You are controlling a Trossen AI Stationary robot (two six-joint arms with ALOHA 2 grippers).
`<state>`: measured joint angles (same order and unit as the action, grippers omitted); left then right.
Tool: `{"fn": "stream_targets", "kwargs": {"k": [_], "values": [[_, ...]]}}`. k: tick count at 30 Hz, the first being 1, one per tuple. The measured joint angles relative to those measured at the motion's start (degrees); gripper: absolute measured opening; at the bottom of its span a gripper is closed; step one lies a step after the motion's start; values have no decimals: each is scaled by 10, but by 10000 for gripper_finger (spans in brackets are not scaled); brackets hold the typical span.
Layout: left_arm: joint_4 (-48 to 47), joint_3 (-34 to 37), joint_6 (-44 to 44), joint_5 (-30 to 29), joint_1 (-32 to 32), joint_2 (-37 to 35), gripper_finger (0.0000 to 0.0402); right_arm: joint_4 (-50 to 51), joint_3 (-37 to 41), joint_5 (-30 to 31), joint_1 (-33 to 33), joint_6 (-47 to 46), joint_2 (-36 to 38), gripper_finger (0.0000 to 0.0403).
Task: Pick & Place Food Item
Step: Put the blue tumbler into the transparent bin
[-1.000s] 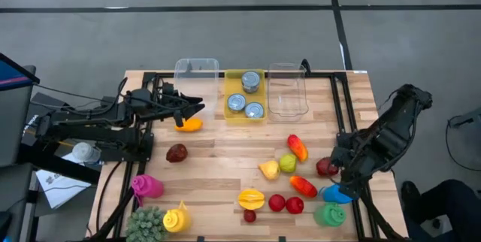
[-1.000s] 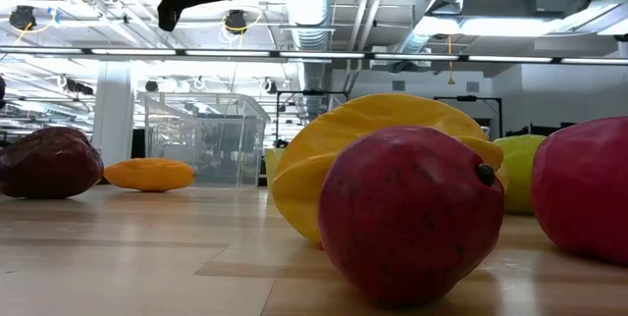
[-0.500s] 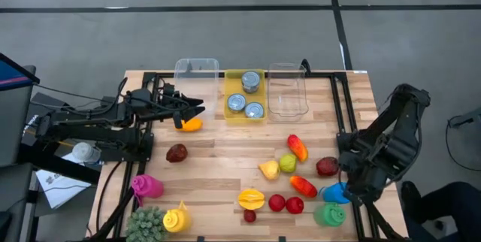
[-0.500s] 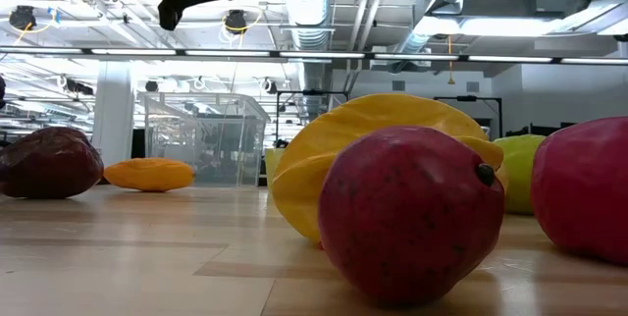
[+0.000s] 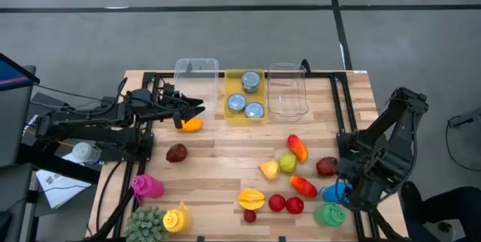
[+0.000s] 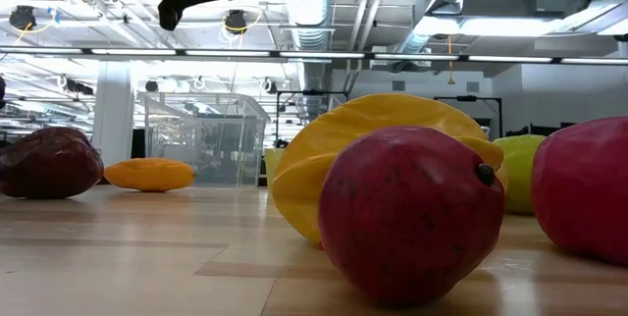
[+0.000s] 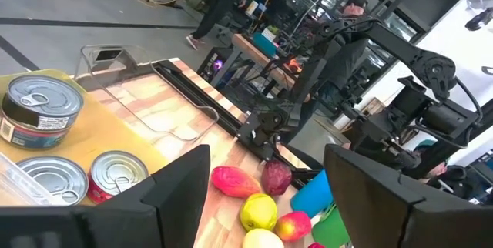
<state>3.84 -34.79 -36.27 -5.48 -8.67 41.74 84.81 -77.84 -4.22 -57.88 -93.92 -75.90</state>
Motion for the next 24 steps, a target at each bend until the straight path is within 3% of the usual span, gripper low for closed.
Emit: {"fn": "stream_targets", "kwargs": {"k": [24], "values": [[0, 0, 0, 0, 0, 0, 249, 27, 0, 45, -14, -35, 10, 214]]}}
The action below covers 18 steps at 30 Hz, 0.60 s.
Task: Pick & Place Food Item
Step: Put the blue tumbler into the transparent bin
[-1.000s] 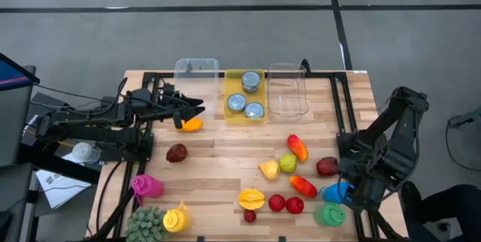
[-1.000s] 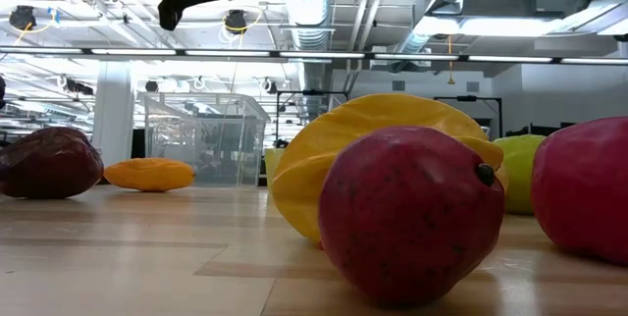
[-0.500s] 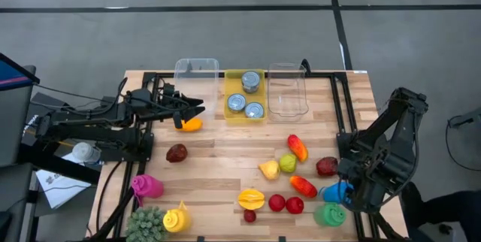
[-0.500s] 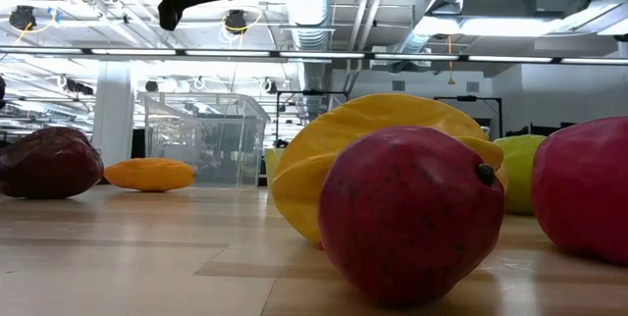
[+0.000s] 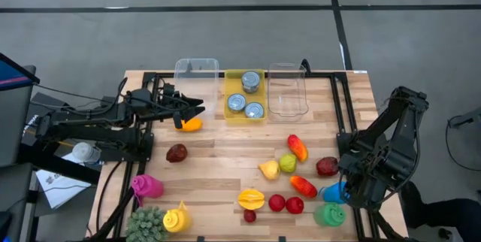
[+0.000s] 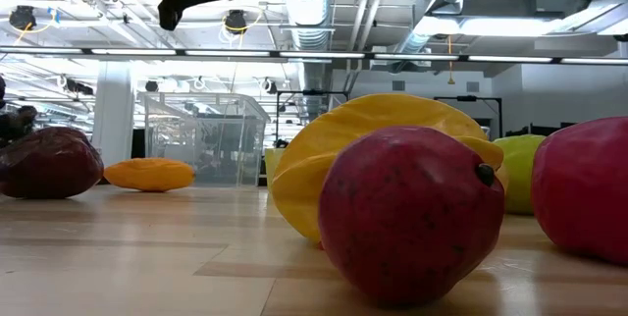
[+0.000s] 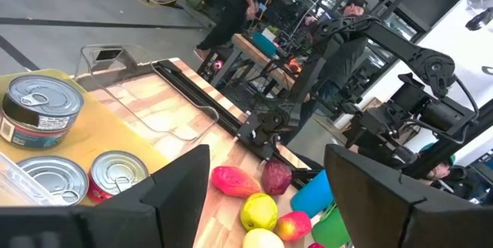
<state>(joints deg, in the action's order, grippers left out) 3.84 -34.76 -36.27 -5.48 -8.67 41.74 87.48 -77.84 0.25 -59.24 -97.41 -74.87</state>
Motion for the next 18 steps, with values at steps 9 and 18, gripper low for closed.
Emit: {"fn": "stream_targets", "kwargs": {"k": [9, 18], "values": [[-11, 0, 3, 0, 0, 0, 253, 2, 0, -1, 0, 3, -2, 214], [-15, 0, 1, 0, 0, 0, 255, -8, 0, -2, -10, 0, -2, 221]]}}
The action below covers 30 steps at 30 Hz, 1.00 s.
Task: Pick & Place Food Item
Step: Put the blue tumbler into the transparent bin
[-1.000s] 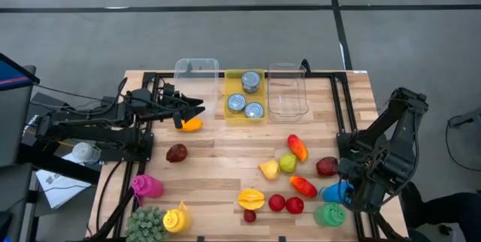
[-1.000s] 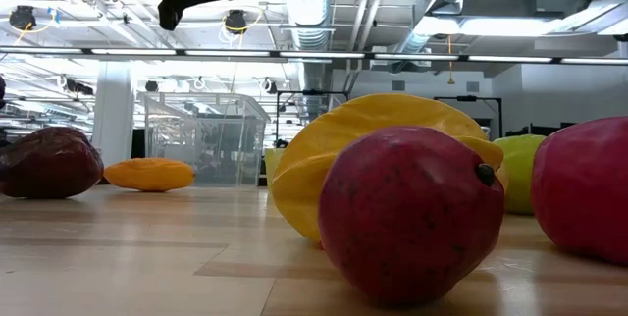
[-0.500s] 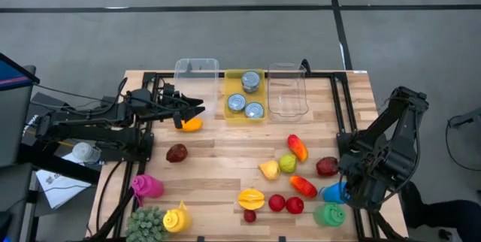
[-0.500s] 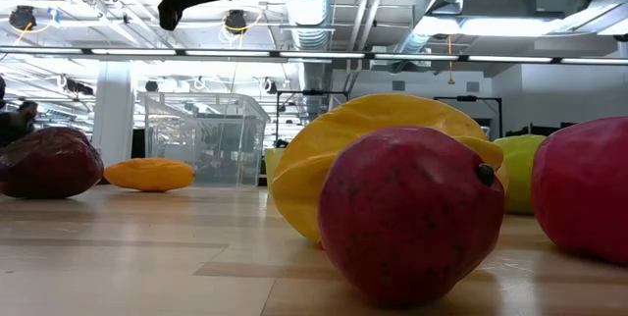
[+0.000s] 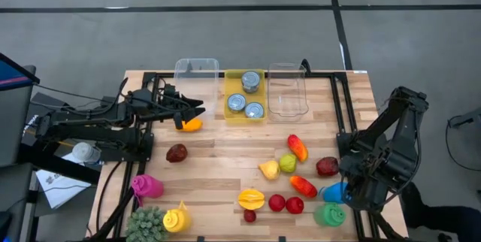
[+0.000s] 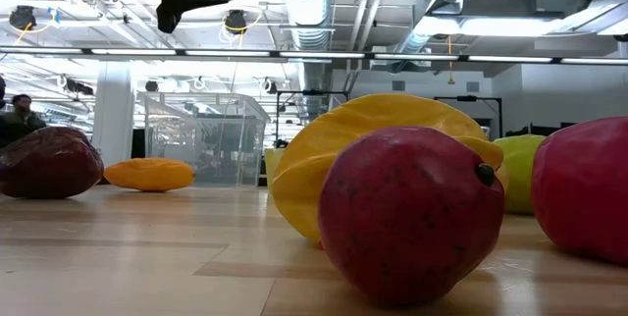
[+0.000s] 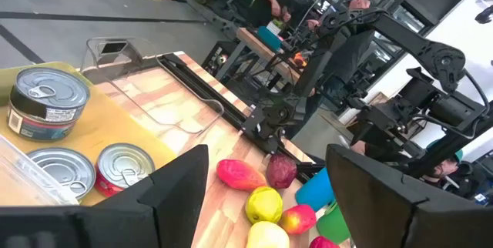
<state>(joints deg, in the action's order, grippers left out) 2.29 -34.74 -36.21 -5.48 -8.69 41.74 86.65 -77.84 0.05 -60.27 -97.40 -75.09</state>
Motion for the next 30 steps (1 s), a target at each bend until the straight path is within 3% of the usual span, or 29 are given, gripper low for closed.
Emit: {"fn": "stream_targets", "kwargs": {"k": [6, 19, 30], "values": [[0, 0, 0, 0, 0, 0, 255, -2, 2, 0, -14, -18, 0, 237], [1, 0, -1, 0, 0, 0, 254, -46, 42, -2, -16, -14, 0, 232], [0, 0, -1, -1, 0, 0, 253, -42, 42, -2, -15, -12, 0, 129]]}}
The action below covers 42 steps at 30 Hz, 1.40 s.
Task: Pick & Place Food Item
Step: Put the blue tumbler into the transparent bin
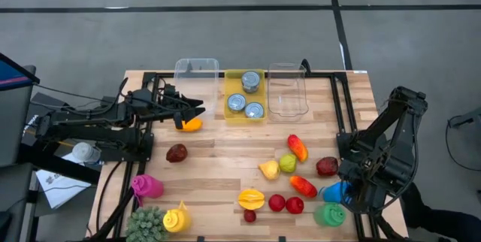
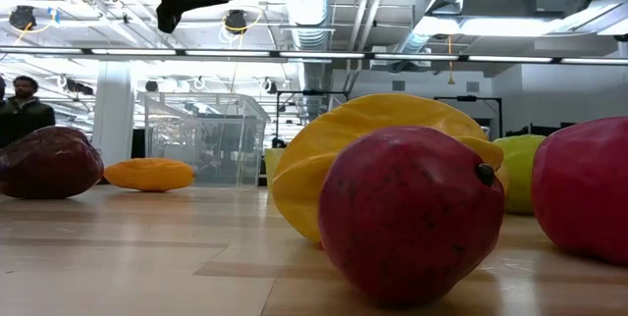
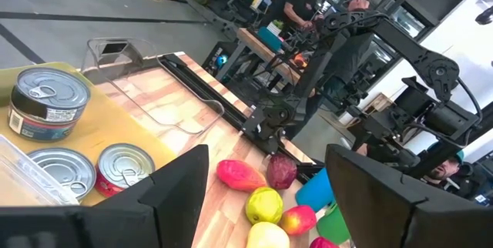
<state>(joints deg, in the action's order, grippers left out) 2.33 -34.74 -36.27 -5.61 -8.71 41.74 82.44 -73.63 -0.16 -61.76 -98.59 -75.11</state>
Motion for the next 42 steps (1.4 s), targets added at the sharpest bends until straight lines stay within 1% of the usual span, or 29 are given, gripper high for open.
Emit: {"fn": "stream_targets", "kwargs": {"k": [6, 10, 19, 31, 42], "values": [[0, 0, 0, -1, 0, 0, 251, 0, -1, 0, 0, 0, 1, 69], [-1, 0, 0, -1, 0, 0, 248, 0, -1, 0, 0, -4, 1, 46], [-4, 0, 3, -1, 0, 0, 246, 7, -5, 0, 0, -19, 1, 50], [-4, 0, 4, -1, 0, 0, 246, 75, -69, 0, 0, -19, 1, 50], [-1, 0, 4, -1, 0, 0, 246, 76, -87, 2, 0, -19, 17, 50]]}}
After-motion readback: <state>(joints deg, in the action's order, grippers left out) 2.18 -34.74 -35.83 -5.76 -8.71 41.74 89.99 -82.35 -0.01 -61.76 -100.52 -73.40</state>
